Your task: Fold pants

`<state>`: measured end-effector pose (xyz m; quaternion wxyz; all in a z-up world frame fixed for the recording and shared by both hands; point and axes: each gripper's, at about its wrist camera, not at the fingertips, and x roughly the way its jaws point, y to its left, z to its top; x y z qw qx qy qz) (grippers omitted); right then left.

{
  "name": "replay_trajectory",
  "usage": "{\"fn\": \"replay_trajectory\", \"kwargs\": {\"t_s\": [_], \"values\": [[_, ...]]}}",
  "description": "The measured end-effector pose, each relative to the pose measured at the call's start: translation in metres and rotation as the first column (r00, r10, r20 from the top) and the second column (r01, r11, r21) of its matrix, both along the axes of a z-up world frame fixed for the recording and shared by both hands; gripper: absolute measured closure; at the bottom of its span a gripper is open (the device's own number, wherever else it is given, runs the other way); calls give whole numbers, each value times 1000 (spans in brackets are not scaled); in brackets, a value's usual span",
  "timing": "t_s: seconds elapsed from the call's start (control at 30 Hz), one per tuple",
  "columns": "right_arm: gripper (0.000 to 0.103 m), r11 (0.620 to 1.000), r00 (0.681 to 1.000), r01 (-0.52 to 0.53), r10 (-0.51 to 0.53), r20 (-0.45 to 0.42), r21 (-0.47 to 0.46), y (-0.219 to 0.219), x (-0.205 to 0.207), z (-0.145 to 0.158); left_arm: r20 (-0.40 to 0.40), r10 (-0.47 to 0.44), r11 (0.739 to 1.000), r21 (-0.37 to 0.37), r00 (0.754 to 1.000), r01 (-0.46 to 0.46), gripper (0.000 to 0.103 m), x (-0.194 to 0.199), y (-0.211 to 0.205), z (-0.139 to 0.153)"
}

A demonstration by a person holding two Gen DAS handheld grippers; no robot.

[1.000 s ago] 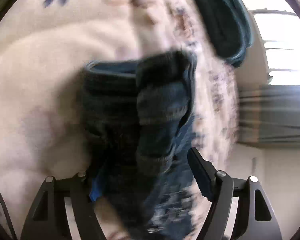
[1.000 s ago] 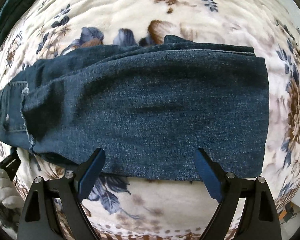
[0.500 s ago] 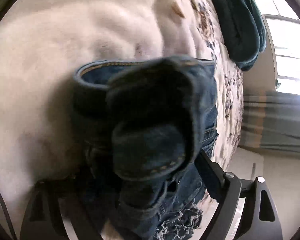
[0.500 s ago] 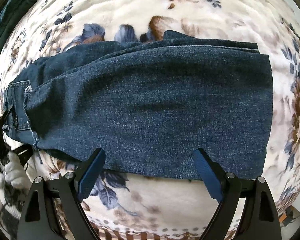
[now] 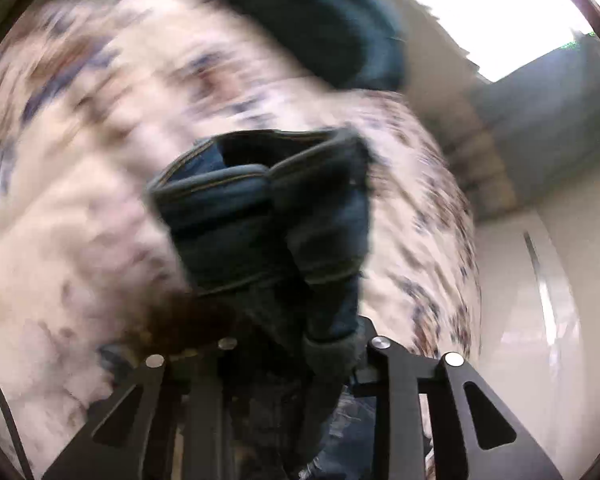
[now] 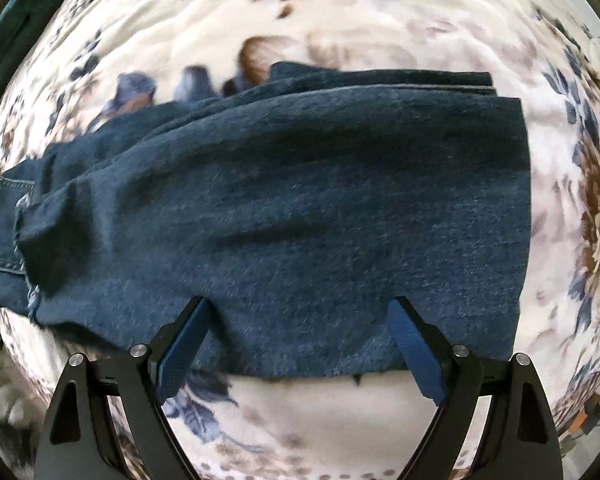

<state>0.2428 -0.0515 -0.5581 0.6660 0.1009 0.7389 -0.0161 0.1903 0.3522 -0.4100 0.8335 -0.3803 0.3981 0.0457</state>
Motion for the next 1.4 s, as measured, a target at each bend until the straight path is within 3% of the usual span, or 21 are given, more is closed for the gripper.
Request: {"fn": "replay_trajectory", "kwargs": {"t_s": [0.1,0.23,0.33,0.37,0.5,0.6,0.67,0.73,0.8,0.83,0.87,0.93,1.03,1.1,1.13,1.2,1.23,1.27,1.33,1.4], "values": [[11,997,999,47,-47,11,57,-22,-2,3,78,-183,979,109,980,174,79,5,-60,42],[11,980,992,121,-126,25,159,-69,-13,7,97,-405,908,156,909,389,80,8,-145,53],[12,949,977,205,-215,17,241,-109,-26,13,62,-566,814,199,822,546,81,-5,-213,39],[12,939,971,226,-238,13,260,-118,-28,15,36,-626,767,210,779,606,81,-13,-240,28],[12,945,952,306,-307,-12,118,-180,-51,20,-80,-751,628,219,655,747,81,-37,-306,-21],[12,922,924,381,-379,-53,60,-229,-71,9,-163,-775,577,212,610,789,81,-39,-322,-57],[12,901,903,428,-424,-69,65,-252,-81,4,-187,-782,553,235,595,800,78,-40,-327,-57],[12,872,882,472,-467,-69,133,-269,-85,4,-227,-783,522,266,579,810,73,-42,-332,-41],[11,826,864,495,-501,-53,271,-277,-82,13,-249,-786,500,283,566,818,62,-49,-330,-18],[11,800,858,497,-512,-49,337,-277,-78,18,-257,-779,502,293,572,814,52,-45,-321,-17],[11,769,853,490,-519,-45,410,-276,-72,24,-256,-769,511,306,587,803,29,-53,-315,-6],[11,735,861,454,-508,-34,504,-261,-61,34,-238,-743,544,330,626,771,0,-60,-298,7],[11,735,890,385,-455,-15,557,-221,-50,44,-282,-680,582,354,677,732,0,-64,-266,14],[11,750,911,333,-411,9,571,-198,-40,44,-331,-587,627,391,739,674,0,-55,-237,10],[11,786,927,309,-375,16,535,-189,-34,40,-348,-556,650,384,755,656,0,-51,-225,5],[11,845,958,257,-288,-5,469,-163,-21,28,-392,-467,727,339,792,597,0,-32,-195,-15],[25,865,964,242,-265,-10,440,-156,-16,20,-413,-424,774,297,806,559,0,-23,-178,-26],[65,884,967,229,-253,5,408,-151,-14,16,-426,-386,819,249,818,516,0,-14,-162,-35],[77,919,978,163,-199,66,360,-139,-16,31,-431,-342,868,196,835,457,0,-1,-140,-44],[82,941,974,108,-165,155,321,-138,-25,61,-424,-319,888,178,847,424,0,12,-128,-45]]}}
